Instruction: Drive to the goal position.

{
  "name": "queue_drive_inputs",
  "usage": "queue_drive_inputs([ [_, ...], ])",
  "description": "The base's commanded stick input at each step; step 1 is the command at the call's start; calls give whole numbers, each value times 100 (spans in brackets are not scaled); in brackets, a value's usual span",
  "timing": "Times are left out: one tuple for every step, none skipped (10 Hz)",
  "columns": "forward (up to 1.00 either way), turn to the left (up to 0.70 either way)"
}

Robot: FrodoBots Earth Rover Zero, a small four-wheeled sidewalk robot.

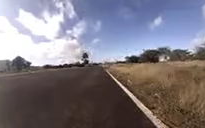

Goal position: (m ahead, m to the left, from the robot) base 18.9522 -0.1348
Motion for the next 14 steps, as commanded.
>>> queue_drive_inputs([
  [70, 0],
  [70, 0],
  [70, 0],
  [70, 0],
  [70, 0],
  [70, 0],
  [70, 0],
  [70, 0],
  [70, 0],
  [70, 0],
  [70, 0],
  [70, 0],
  [70, 0],
  [70, 0],
])
